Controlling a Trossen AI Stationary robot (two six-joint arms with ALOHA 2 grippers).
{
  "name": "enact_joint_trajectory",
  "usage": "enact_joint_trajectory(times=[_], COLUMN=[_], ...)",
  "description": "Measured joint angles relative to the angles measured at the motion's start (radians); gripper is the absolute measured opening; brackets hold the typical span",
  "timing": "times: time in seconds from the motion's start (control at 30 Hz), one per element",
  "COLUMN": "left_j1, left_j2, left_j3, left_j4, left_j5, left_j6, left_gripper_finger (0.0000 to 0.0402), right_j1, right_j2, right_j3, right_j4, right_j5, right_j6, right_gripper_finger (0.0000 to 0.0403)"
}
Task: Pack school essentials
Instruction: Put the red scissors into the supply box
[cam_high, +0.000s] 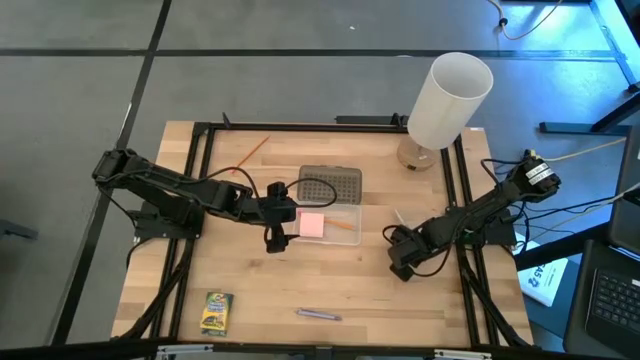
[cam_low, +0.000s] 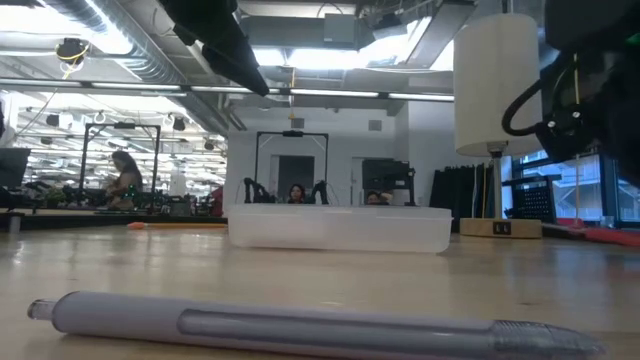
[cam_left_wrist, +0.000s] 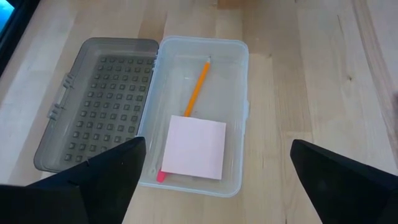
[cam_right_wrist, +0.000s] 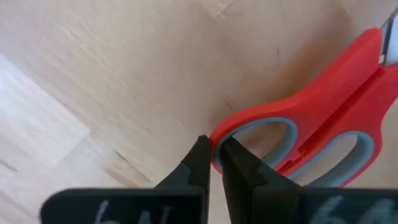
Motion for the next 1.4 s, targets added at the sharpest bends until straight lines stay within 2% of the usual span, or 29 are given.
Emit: enact_joint_trajectory(times=[0.5, 0.73, 0.97, 1.23, 1.4], left_j1=[0.0, 0.0, 0.0, -0.001, -0.001], left_j2=[0.0, 0.0, 0.0, 0.0, 0.0], left_j3=[0.0, 0.0, 0.0, 0.0, 0.0], left_j4=[0.0, 0.0, 0.0, 0.0, -0.001], left_j5=[0.0, 0.0, 0.0, 0.0, 0.0], left_j6=[0.0, 0.0, 0.0, 0.0, 0.0], left_gripper_finger=[0.0395, 0.0396, 0.0397, 0.0394, 0.0398], right_j1=[0.0, 0.001, 0.0, -0.066, -0.141], right_j2=[-0.002, -0.002, -0.002, 0.008, 0.048], right_j3=[0.018, 0.112, 0.256, 0.356, 0.365], right_j4=[0.009, -0.027, -0.171, -0.178, -0.099], right_j5=[0.015, 0.051, 0.137, 0.225, 0.241], right_j6=[-0.085, -0.161, -0.247, -0.537, -0.799], right_gripper_finger=[0.0024, 0.0027, 0.0026, 0.0025, 0.0024])
